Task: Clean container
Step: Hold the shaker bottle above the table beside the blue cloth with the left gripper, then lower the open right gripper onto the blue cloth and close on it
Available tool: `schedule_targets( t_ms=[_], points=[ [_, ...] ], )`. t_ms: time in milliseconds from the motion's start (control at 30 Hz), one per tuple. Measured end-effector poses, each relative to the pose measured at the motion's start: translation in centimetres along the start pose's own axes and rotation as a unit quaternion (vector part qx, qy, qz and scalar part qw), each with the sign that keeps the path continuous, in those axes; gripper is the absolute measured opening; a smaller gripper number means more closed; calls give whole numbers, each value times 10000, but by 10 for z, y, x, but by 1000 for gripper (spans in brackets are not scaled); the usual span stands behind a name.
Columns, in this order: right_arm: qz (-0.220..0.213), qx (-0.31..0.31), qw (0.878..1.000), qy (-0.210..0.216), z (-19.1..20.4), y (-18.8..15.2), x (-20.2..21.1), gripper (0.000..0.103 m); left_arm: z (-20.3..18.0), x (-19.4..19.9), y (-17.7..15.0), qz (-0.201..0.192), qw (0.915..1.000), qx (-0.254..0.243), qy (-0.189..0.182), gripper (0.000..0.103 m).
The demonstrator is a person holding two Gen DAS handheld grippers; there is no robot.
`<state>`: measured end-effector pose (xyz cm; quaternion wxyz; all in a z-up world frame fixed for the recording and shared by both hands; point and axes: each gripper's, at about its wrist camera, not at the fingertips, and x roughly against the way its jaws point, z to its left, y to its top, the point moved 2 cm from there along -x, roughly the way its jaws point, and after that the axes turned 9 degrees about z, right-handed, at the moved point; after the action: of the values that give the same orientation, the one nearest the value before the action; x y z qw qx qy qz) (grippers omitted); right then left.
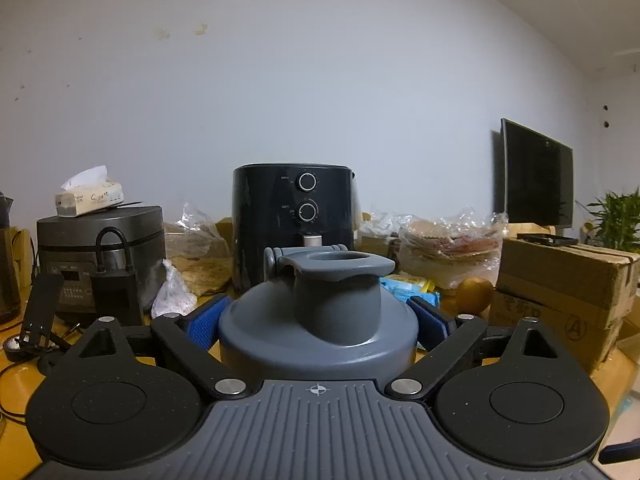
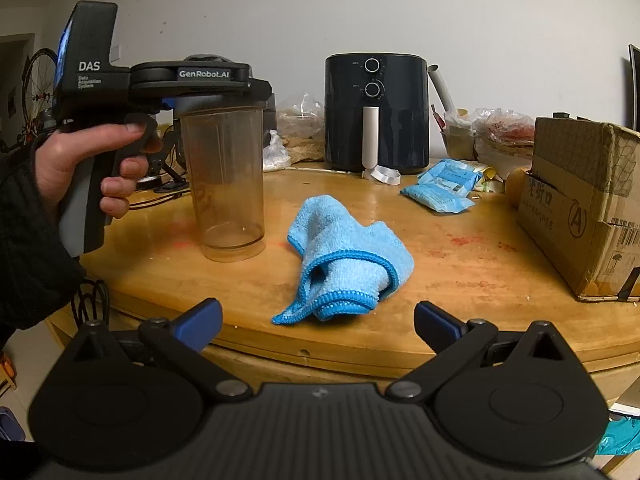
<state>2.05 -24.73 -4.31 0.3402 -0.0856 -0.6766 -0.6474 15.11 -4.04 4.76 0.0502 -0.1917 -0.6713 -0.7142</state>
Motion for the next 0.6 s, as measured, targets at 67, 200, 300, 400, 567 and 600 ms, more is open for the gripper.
schedule_targets(
  t_ms=[67,200,300,400,567,600],
  points=[
    [-1,-1,10000,8,0,0,0,103,0,0,0,1,10000,-13,-11,95],
    [-8,25,10000,24,0,2,-2,103,1,0,0,-10,10000,1,-20,95],
    [-28,73,10000,34,-1,5,-2,103,1,0,-1,-24,10000,2,-34,95],
    [-54,108,9999,34,-1,8,-4,103,1,0,-1,-27,10000,1,-42,95],
    [-96,102,9999,54,-5,14,-7,103,1,0,-2,-49,10000,6,-43,95],
    [-105,98,9999,72,-6,16,-8,103,0,0,-2,-61,10000,5,-41,95]
  ],
)
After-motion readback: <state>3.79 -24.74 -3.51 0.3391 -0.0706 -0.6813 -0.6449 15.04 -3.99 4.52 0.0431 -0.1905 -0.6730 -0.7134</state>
